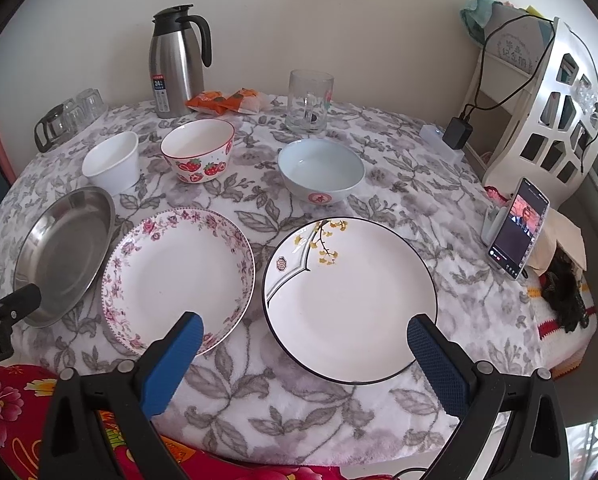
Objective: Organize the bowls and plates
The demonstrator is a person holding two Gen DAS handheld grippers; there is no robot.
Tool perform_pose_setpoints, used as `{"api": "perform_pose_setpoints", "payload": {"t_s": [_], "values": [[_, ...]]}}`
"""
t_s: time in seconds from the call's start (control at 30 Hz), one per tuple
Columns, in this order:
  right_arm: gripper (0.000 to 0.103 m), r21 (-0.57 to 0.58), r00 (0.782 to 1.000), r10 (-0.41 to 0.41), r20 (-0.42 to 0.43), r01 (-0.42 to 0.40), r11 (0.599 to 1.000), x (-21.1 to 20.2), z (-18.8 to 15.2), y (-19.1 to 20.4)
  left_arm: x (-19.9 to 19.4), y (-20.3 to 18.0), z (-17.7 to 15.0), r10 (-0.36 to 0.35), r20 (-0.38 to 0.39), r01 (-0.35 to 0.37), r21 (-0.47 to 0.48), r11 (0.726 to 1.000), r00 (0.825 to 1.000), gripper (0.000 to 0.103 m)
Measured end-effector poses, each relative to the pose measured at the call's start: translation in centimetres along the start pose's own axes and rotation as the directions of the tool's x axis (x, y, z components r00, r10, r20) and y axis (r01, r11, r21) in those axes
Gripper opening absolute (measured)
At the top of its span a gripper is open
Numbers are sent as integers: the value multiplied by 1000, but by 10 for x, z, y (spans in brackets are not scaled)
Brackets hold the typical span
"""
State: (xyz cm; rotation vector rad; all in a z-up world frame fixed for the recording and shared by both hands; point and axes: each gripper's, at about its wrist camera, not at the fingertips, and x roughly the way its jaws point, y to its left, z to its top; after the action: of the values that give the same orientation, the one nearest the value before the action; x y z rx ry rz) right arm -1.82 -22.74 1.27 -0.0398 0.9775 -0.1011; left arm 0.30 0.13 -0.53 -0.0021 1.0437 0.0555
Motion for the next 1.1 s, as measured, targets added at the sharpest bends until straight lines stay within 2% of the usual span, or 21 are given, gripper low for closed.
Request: {"api": "perform_pose_setpoints", "payload": {"t_s": [1.1], "values": [[103,3,1000,-8,-15,8,1000,3,0,-2,1,0,-1,-4,-2,4,-3,1000,1000,103]]}}
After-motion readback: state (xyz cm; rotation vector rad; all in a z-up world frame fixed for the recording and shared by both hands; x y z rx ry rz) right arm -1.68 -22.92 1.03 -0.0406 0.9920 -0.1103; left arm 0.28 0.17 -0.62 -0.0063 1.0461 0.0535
